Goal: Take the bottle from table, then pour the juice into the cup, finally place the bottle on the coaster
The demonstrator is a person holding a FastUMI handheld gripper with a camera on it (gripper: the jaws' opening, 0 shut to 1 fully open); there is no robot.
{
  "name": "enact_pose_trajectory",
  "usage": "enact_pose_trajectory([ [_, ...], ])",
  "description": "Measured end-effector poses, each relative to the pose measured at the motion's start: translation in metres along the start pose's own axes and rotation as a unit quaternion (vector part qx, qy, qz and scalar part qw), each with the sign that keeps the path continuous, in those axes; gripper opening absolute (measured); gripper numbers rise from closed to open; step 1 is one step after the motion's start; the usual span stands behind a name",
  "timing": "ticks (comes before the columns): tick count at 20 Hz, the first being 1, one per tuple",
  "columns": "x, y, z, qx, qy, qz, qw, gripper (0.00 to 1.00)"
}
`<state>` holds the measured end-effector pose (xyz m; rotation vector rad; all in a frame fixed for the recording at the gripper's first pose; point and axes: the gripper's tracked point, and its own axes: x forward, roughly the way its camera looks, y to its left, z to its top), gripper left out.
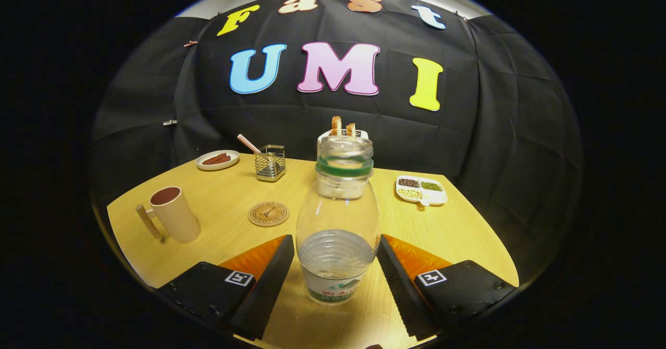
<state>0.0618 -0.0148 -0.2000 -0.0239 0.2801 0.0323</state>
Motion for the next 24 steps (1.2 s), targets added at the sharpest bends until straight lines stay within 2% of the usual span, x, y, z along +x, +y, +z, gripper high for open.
enact_pose_trajectory([
  [4, 0.004, 0.000, -0.003, 0.001, 0.004, 0.005, 1.000, 0.95],
  [7, 0.007, 0.000, -0.001, -0.006, -0.002, 0.005, 1.000, 0.81],
  [10, 0.008, 0.003, 0.001, -0.013, -0.003, 0.014, 1.000, 0.80],
  [15, 0.003, 0.005, 0.009, -0.036, -0.005, 0.023, 0.999, 0.72],
  [24, -0.004, 0.037, 0.060, -0.114, -0.029, 0.053, 0.992, 0.72],
])
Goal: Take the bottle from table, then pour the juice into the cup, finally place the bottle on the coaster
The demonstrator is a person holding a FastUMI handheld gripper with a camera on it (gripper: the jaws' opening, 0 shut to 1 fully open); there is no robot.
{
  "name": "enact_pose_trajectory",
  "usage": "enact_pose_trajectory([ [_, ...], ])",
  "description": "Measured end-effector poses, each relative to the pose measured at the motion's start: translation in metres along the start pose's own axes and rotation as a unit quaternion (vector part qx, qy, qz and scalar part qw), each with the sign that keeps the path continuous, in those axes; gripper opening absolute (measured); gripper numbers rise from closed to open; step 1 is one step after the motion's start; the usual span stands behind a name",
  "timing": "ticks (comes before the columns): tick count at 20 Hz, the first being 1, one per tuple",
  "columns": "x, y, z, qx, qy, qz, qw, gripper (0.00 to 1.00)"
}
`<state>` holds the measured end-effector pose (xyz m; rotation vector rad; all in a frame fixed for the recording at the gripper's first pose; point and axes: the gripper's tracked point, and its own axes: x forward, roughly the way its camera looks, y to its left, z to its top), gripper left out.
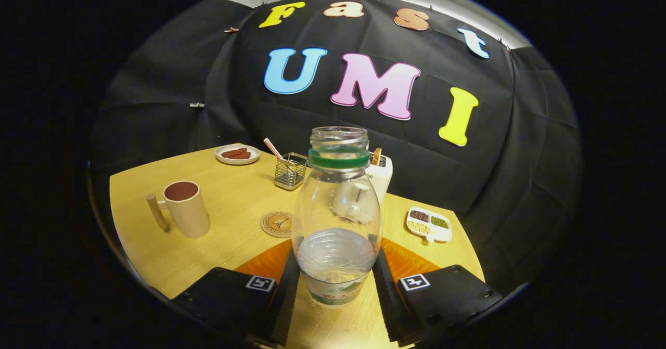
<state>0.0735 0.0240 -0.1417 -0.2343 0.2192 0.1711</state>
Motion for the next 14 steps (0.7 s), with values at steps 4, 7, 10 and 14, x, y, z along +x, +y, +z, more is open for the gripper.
enact_pose_trajectory([
  [4, 0.005, 0.015, 0.027, -0.043, -0.002, 0.007, 0.999, 0.71],
  [7, 0.012, 0.031, 0.037, -0.077, 0.004, 0.010, 0.997, 0.72],
  [10, 0.019, 0.049, 0.046, -0.108, 0.012, 0.002, 0.994, 0.72],
  [14, 0.027, 0.064, 0.049, -0.178, 0.023, -0.025, 0.984, 0.71],
])
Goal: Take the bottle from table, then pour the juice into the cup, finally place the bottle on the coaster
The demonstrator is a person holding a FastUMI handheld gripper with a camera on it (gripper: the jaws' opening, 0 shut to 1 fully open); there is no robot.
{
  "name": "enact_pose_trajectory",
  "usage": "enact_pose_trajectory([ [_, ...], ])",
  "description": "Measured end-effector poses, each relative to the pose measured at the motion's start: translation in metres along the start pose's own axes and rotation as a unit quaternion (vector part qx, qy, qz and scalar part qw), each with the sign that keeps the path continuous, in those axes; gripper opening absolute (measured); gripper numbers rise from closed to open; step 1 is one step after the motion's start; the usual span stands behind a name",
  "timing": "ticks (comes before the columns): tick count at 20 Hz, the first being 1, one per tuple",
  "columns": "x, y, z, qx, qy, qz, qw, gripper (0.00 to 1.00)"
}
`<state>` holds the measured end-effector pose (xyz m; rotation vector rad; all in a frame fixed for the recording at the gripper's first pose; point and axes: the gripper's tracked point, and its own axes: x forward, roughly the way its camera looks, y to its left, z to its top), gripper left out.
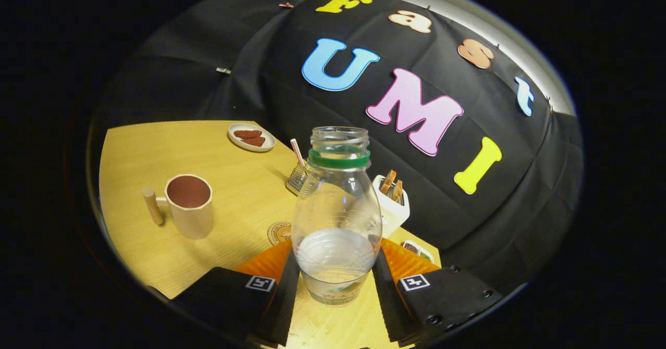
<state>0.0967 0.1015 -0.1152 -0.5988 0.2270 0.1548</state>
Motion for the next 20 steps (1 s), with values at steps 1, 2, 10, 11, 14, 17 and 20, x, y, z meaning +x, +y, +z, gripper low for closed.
enact_pose_trajectory([
  [1, 0.001, 0.002, 0.002, -0.025, 0.003, -0.010, 1.000, 0.72],
  [2, 0.002, 0.005, 0.003, -0.045, 0.008, -0.017, 0.999, 0.71],
  [10, 0.015, 0.042, 0.015, -0.135, 0.012, -0.029, 0.990, 0.71],
  [11, 0.019, 0.046, 0.015, -0.139, 0.014, -0.024, 0.990, 0.71],
  [14, 0.019, 0.053, 0.018, -0.170, 0.016, -0.022, 0.985, 0.71],
  [17, 0.027, 0.058, 0.016, -0.220, 0.013, -0.027, 0.975, 0.71],
  [20, 0.033, 0.059, 0.015, -0.269, 0.018, -0.033, 0.962, 0.71],
])
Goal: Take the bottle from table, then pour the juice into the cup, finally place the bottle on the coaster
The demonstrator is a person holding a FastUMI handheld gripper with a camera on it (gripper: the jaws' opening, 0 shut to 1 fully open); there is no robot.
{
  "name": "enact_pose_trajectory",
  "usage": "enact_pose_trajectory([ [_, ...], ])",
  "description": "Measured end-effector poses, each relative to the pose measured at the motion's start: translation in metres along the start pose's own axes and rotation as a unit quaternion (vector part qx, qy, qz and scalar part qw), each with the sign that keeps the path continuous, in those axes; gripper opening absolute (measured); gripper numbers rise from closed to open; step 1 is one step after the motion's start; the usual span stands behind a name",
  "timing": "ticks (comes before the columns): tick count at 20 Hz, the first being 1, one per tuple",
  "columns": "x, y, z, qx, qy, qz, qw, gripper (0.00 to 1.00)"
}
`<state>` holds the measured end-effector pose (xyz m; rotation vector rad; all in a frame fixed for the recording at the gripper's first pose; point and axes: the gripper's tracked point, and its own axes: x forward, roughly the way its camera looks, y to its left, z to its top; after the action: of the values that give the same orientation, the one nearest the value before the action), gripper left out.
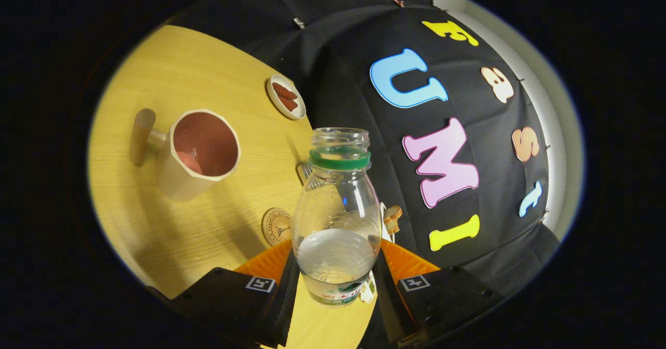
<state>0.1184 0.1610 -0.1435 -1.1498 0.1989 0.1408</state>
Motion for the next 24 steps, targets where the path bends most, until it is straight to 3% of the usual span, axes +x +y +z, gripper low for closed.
enact_pose_trajectory([
  [10, 0.011, 0.012, 0.024, -0.144, -0.042, 0.003, 0.989, 0.71],
  [24, 0.031, 0.026, 0.030, -0.239, -0.055, 0.011, 0.969, 0.71],
])
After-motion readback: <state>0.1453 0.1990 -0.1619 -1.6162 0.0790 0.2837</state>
